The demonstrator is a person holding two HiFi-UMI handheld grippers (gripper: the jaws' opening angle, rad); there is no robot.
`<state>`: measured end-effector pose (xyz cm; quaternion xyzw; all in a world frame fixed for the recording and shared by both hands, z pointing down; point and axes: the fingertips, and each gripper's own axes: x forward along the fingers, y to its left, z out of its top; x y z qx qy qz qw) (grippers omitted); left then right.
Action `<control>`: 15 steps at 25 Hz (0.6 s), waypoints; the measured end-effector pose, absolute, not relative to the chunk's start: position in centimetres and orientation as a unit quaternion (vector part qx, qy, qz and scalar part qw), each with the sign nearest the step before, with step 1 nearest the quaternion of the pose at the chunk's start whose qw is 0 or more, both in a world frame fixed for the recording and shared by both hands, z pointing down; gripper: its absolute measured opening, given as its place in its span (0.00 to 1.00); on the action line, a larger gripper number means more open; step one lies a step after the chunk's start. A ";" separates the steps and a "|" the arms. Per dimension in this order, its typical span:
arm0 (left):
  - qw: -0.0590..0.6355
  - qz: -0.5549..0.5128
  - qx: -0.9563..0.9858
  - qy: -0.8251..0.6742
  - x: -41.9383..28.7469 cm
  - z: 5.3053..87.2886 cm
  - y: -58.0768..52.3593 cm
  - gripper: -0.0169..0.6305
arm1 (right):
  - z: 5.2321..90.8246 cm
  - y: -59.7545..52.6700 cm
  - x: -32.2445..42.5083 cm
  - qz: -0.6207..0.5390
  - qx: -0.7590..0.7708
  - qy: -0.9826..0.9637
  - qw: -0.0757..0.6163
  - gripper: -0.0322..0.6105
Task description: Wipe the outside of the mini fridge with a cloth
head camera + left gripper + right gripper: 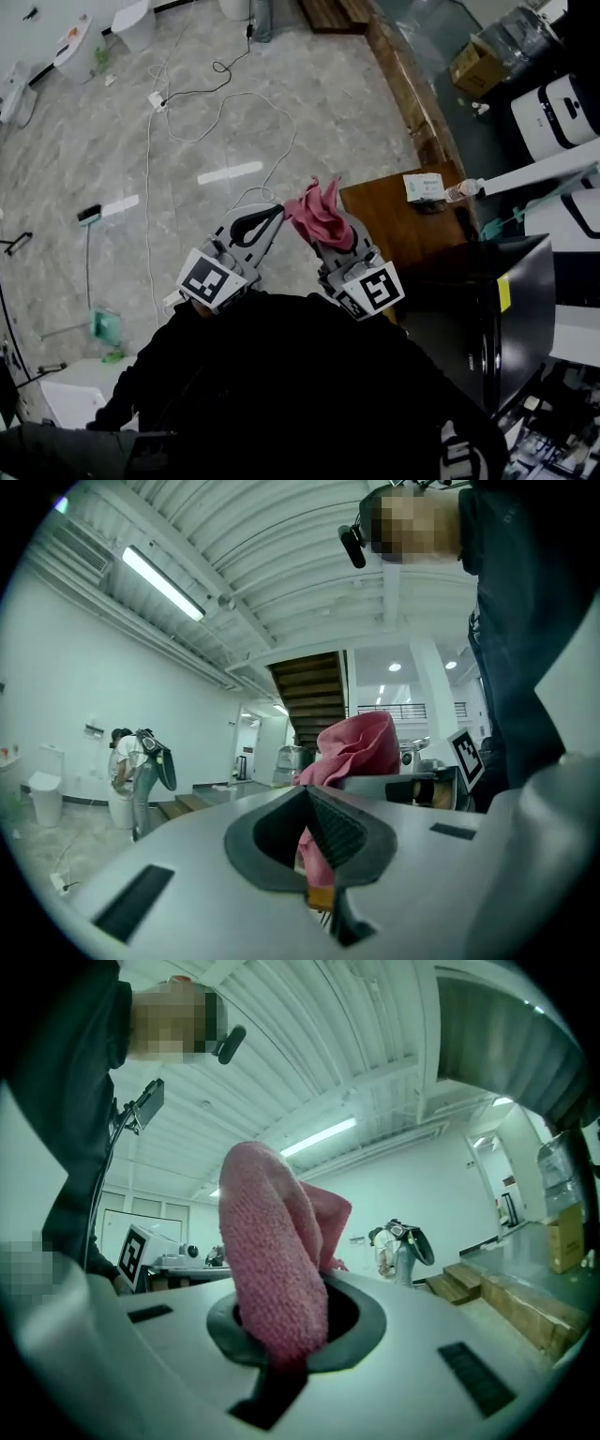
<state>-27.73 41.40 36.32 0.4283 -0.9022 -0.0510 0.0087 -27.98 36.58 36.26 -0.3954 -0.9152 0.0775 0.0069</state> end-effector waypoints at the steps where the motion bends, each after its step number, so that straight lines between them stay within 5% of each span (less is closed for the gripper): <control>1: 0.007 -0.050 0.449 -0.892 -29.4 36.0 41.6 0.04 | 36.1 36.7 -29.5 0.079 -0.372 -0.925 0.001 0.10; 15: 0.045 -0.046 0.668 -0.742 -40.8 37.5 29.5 0.04 | 36.9 24.5 -38.0 0.116 -0.093 -0.989 -0.025 0.10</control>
